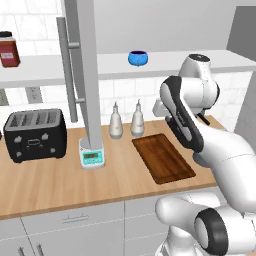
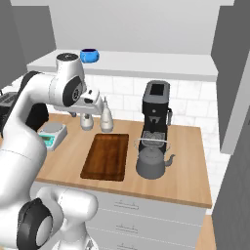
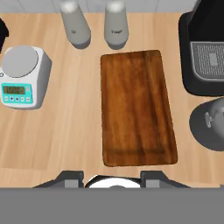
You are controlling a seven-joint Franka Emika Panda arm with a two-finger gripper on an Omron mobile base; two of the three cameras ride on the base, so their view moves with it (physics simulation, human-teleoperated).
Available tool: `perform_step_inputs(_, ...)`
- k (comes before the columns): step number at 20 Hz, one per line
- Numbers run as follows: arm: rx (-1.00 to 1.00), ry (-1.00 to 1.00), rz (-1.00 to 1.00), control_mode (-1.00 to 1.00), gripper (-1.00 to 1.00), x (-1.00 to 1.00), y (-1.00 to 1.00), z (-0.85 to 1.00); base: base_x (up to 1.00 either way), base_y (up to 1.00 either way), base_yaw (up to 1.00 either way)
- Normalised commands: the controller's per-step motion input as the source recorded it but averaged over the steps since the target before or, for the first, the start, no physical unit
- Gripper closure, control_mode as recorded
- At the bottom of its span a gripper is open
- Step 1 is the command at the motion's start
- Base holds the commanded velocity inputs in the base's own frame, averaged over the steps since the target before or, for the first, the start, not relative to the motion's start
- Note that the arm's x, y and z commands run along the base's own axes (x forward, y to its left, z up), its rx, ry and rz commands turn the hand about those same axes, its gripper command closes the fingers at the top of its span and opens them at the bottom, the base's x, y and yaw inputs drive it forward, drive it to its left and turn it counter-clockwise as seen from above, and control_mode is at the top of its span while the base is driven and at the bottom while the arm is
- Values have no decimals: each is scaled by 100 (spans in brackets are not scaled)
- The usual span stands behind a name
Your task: Pick the kettle from the counter and place it on the tray. Then pick the mug from the cabinet and place it on the tray. Then close the cabinet doors.
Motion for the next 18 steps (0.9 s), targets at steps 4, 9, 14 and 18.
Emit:
perform_step_inputs(4,0,-9,0,-100,-100,-17,0,0,0,0,0)
perform_step_inputs(9,-1,-17,-16,-100,-100,-40,-20,-15,0,0,0)
perform_step_inputs(14,0,-15,-35,-100,-100,-8,-63,-22,0,0,0)
perform_step_inputs(18,0,0,-48,-100,-100,16,-65,-23,0,0,0)
